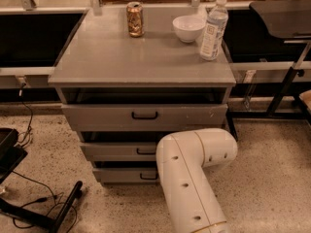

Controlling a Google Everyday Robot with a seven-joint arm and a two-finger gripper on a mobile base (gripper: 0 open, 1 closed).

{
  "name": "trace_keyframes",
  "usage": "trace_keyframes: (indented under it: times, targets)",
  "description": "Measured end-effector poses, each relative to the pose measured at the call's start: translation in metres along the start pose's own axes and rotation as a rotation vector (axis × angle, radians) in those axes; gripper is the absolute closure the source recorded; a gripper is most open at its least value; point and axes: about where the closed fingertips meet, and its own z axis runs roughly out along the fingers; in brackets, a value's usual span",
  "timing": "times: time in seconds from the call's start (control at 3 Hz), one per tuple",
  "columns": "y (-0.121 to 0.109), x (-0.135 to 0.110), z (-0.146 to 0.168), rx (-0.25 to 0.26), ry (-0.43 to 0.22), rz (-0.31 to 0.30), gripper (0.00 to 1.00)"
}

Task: Close bottom drawer

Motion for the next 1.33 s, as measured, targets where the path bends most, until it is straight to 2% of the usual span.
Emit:
trace_keyframes:
  times: [1.0, 1.33]
  targets:
    - [0.0000, 0.0000, 0.0000, 0.000, 0.000, 0.000, 0.11]
    - [0.0000, 0.0000, 0.0000, 0.000, 0.000, 0.000, 0.00]
